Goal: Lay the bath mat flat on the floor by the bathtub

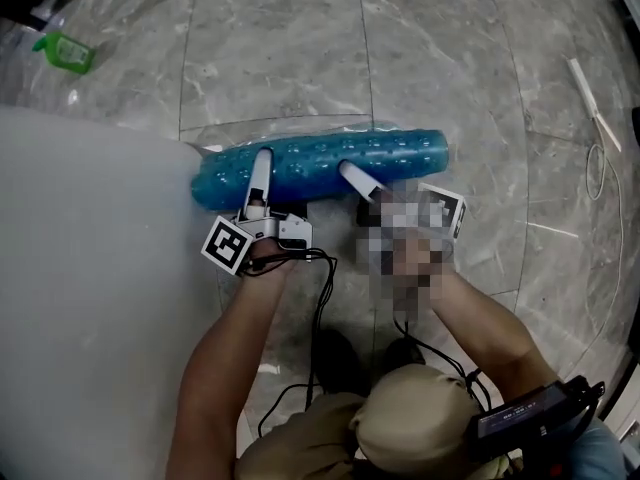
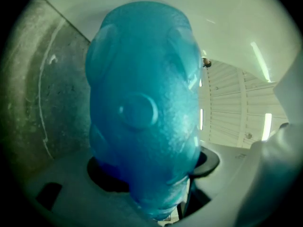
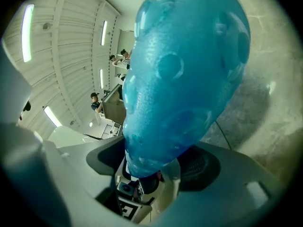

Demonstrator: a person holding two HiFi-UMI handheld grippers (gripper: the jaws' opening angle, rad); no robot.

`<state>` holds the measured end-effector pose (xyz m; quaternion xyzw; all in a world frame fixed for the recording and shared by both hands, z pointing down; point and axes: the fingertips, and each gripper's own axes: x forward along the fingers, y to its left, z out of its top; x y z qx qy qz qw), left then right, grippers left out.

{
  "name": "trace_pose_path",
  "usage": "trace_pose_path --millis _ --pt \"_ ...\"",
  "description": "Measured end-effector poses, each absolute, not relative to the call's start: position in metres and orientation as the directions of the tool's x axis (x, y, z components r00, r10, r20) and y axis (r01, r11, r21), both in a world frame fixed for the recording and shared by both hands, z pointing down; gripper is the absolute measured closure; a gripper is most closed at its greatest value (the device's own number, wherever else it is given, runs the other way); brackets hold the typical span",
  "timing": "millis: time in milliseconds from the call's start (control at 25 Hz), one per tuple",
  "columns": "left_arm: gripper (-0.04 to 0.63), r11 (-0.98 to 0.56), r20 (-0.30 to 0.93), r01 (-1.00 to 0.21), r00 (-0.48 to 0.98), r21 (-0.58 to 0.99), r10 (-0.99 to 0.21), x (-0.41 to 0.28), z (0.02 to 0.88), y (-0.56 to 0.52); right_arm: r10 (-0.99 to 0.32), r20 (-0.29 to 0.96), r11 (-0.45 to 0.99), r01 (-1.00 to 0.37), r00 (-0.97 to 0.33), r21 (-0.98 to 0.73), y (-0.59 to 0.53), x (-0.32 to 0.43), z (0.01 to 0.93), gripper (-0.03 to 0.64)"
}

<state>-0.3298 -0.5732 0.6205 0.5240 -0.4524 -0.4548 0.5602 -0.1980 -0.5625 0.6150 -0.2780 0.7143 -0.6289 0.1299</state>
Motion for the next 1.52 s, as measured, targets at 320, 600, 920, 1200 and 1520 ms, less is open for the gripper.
trace_pose_path --millis 320,600,920,1200,1520 --pt "0.276 0.135 0.126 0.033 0.19 0.99 -0.974 -0.334 0.647 -0.574 -0.489 0.223 -0.03 -0.238 -0.844 -0.971 -0.55 -0.201 0.647 0.245" --pt "0.279 0.187 0.179 0.027 0.182 0.982 -0.967 -0.334 0.652 -0.574 -0.311 0.364 0.156 -0.425 -0.878 -0.892 -0.501 -0.191 0.6 0.352" --pt "0.272 0.188 0.176 0.03 0.231 0.982 -0.957 -0.33 0.651 -0.574 -0.342 0.551 0.595 -0.629 -0.761 -0.5 -0.566 -0.217 0.606 0.463" --pt "0.243 0.176 0.178 -0.052 0.519 0.983 -0.836 -0.309 0.649 -0.566 -0.363 0.583 0.596 -0.662 -0.727 -0.455 -0.57 -0.212 0.614 0.542" --pt "0.248 0.251 0.29 -0.161 0.692 0.955 -0.661 -0.286 0.661 -0.528 -0.367 0.604 0.63 -0.666 -0.708 -0.399 -0.565 -0.211 0.619 0.572"
